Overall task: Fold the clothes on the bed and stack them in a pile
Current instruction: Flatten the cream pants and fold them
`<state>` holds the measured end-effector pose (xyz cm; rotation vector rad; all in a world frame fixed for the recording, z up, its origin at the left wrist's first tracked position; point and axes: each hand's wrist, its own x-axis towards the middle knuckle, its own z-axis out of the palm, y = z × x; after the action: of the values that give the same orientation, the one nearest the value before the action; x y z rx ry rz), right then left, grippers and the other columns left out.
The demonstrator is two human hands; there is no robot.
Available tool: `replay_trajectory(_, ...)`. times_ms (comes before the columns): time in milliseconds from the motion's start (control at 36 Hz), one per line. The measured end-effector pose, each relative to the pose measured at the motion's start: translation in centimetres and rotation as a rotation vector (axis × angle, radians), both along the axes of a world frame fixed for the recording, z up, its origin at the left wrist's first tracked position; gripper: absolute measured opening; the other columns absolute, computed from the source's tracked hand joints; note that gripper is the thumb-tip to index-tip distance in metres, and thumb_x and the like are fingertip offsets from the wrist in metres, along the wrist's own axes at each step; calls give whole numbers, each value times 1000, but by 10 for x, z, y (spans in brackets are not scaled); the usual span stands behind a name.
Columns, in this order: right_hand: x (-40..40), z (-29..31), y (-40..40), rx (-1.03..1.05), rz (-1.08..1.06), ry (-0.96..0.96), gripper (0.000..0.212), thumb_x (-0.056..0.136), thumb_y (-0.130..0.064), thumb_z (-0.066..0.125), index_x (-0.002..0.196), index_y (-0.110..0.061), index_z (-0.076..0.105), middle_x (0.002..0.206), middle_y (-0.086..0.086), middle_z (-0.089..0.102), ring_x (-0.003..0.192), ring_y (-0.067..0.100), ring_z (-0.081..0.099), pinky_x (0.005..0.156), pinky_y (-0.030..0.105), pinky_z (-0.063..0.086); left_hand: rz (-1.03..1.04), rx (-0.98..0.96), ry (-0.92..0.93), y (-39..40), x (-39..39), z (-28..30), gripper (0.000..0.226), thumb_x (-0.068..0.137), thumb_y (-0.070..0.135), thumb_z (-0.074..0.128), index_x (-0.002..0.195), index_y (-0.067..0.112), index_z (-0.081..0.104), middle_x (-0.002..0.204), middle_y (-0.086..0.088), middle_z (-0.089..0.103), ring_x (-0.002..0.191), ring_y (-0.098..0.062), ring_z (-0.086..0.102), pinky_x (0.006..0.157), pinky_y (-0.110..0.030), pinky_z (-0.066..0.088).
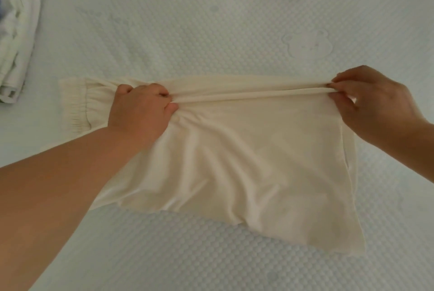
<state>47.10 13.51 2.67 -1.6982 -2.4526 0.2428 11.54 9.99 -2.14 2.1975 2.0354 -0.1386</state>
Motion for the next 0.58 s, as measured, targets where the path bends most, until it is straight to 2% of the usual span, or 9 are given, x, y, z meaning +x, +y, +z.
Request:
replay_trajectory(83,4,9,-3,57,31,63,11,85,2,64,92,2,72,98,18,67,75,36,64,68,41,52,31,-17,-157,-1,-4,5,33,95,33,46,112,15,69,127,3,60,115,-22,54,95,-35,30)
replay_trajectory(167,7,14,-5,86,14,77,10,83,4,65,90,2,72,95,18,67,74,35,64,70,32,46,84,-87,-252,-3,-4,10,33,93,37,49,109,17,70,129,7,58,118,-19,52,95,-32,36)
replay_trajectory(250,9,16,-6,84,-3,48,10,82,3,67,89,1,73,94,17,67,75,35,64,69,35,48,85,-97,-292,-8,-3,16,31,92,37,53,104,16,72,126,6,60,117,-18,53,93,-31,38)
replay_trajectory(361,6,14,-5,2,-98,-10,13,85,-7,64,94,-5,74,105,11,65,98,36,60,78,41,47,41,-29,-309,-17,1,23,25,90,30,60,93,10,75,123,-3,63,116,-23,56,91,-33,41)
replay_trajectory(472,2,6,-8,-46,-153,-21,15,87,-15,64,96,-10,74,117,8,60,112,31,51,86,40,43,58,-10,-337,-12,23,31,46,82,48,53,96,9,73,116,-11,64,108,-28,59,93,-36,42)
replay_trajectory(583,6,-2,-24,-104,-186,22,14,86,-16,64,95,-10,73,103,8,64,100,31,57,83,35,42,79,7,-454,14,72,39,21,89,30,57,97,14,69,102,-8,64,98,-29,58,85,-36,42)
